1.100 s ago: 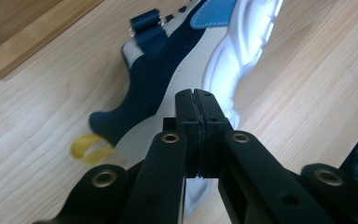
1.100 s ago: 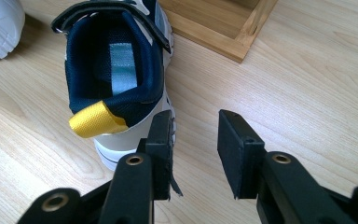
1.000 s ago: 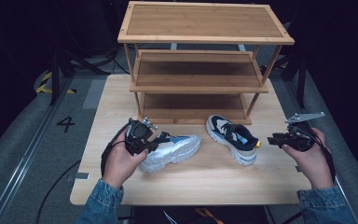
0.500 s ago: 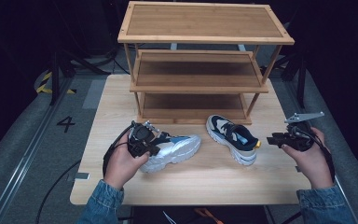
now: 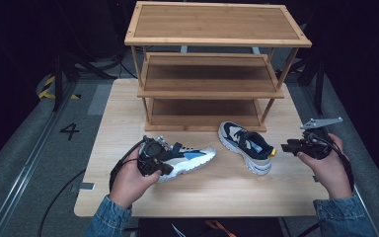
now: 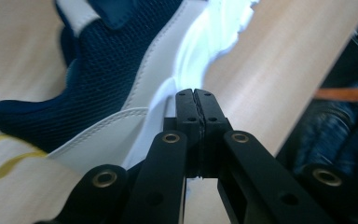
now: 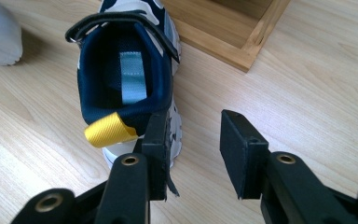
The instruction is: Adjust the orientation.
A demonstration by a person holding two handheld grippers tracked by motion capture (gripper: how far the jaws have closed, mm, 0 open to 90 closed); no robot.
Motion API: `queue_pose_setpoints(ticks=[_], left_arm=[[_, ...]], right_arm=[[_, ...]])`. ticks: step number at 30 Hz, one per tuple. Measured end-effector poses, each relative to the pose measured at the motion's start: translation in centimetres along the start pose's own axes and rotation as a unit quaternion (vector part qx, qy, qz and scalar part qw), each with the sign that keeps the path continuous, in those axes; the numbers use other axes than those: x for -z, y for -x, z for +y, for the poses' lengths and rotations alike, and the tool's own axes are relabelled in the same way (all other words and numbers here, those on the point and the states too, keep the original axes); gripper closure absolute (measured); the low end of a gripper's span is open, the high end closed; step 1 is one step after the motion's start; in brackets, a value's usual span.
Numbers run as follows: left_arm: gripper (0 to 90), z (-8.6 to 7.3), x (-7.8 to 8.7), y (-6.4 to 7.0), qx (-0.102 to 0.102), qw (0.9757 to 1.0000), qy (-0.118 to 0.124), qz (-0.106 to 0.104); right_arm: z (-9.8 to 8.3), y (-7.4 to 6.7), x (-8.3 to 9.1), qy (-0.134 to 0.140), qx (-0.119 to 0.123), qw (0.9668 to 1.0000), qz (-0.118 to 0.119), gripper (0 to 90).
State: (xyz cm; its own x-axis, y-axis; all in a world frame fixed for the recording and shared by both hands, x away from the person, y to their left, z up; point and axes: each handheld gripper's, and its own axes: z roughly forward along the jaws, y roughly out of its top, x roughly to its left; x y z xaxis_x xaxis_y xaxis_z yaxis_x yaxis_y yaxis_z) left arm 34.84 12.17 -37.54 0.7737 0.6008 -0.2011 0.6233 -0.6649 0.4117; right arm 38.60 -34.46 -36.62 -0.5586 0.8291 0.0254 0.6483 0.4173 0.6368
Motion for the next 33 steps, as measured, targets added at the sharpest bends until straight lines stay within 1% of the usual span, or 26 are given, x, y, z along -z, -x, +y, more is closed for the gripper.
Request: queue_pose_setpoints(ticks=[1,2,3,4,5,7,10,11,12,13,14,15,17,18,19,20,21,22,25,28,29,30,31,33], left_arm=[[90.0,0.0,-0.1,0.3,-0.001,1.0,-0.006,-0.004],[89.9,0.0,-0.1,0.3,-0.001,1.0,-0.006,-0.004],[89.9,0.1,-0.4,0.6,-0.01,0.9998,-0.014,-0.009],[89.9,0.1,-0.6,1.0,-0.014,0.9995,-0.025,-0.013],[89.9,0.1,-0.9,1.3,-0.019,0.9992,-0.03,-0.02],[89.8,0.1,-1.2,1.8,-0.024,0.9986,-0.043,-0.021],[88.9,0.2,-1.3,2.5,-0.036,0.9978,-0.054,-0.013],[87.0,0.3,-1.1,2.8,-0.045,0.9976,-0.05,-0.014],[85.8,0.4,-0.7,3.2,-0.051,0.9974,-0.043,-0.028],[85.2,0.5,-0.1,3.6,-0.059,0.997,-0.03,-0.039],[84.7,0.6,0.5,4.0,-0.068,0.9966,-0.017,-0.042],[84.4,0.7,1.0,4.3,-0.073,0.9964,-0.008,-0.042],[83.3,0.9,1.8,4.8,-0.08,0.9963,0.008,-0.03],[82.7,0.9,2.0,4.7,-0.076,0.9967,0.011,-0.027],[81.4,0.9,2.0,4.5,-0.074,0.9969,0.011,-0.024],[80.4,1.0,1.9,4.2,-0.07,0.9973,0.013,-0.016],[79.2,1.0,1.9,4.2,-0.07,0.9973,0.013,-0.016],[79.2,1.0,1.8,3.8,-0.058,0.9981,0.018,-0.004],[72.5,1.1,1.5,2.9,-0.048,0.9986,0.02,0.014],[61.1,1.3,0.9,2.5,-0.048,0.9985,0.002,0.027],[56.9,1.4,0.6,2.4,-0.052,0.9981,-0.009,0.031],[53.4,1.5,0.1,2.3,-0.057,0.9976,-0.024,0.03],[51.4,1.6,-0.2,2.3,-0.056,0.9976,-0.027,0.029],[49.7,1.8,-0.9,2.0,-0.062,0.9968,-0.04,0.033]], right_arm=[[0.0,0.0,0.0,0.001,0.0,1.0,0.0,64.3],[0.0,0.0,0.0,0.001,0.0,1.0,0.0,64.3],[0.1,-0.1,0.0,0.002,-0.002,1.0,0.001,64.2],[0.2,-0.1,0.0,0.001,-0.001,1.0,0.002,64.1],[0.2,-0.2,0.0,0.002,-0.002,1.0,0.003,64.0],[0.3,-0.2,-0.1,0.004,0.005,1.0,0.003,63.7],[0.4,-0.2,-0.1,0.003,0.002,1.0,0.005,63.5],[0.4,-0.2,-0.2,0.002,0.003,1.0,0.005,63.5],[0.4,-0.2,-0.2,0.003,0.004,1.0,0.006,63.5],[0.4,-0.2,-0.2,0.003,0.003,1.0,0.006,63.4],[0.4,-0.2,-0.2,0.004,0.004,1.0,0.005,63.3],[0.4,-0.2,-0.2,0.004,0.004,1.0,0.005,63.3],[0.4,-0.2,-0.1,0.005,0.004,1.0,0.003,63.1],[0.3,-0.2,-0.1,0.006,0.006,1.0,0.003,63.0],[0.2,-0.2,0.0,0.005,0.001,1.0,0.003,62.7],[0.2,-0.2,0.0,0.006,0.003,1.0,0.002,62.6],[0.2,-0.2,0.0,0.006,0.003,1.0,0.002,62.6],[0.1,-0.2,0.1,0.006,0.002,1.0,0.001,62.5],[-0.2,-0.1,0.4,0.008,-0.001,1.0,-0.002,62.1],[-0.5,0.1,0.6,0.01,-0.005,0.9999,-0.005,61.4],[-0.6,0.2,0.6,0.01,-0.009,0.9999,-0.007,61.1],[-0.7,0.3,0.6,0.01,-0.011,0.9999,-0.008,60.7],[-0.9,0.4,0.7,0.01,-0.015,0.9998,-0.008,60.3],[-1.0,0.4,0.7,0.01,-0.017,0.9998,-0.007,59.8]])
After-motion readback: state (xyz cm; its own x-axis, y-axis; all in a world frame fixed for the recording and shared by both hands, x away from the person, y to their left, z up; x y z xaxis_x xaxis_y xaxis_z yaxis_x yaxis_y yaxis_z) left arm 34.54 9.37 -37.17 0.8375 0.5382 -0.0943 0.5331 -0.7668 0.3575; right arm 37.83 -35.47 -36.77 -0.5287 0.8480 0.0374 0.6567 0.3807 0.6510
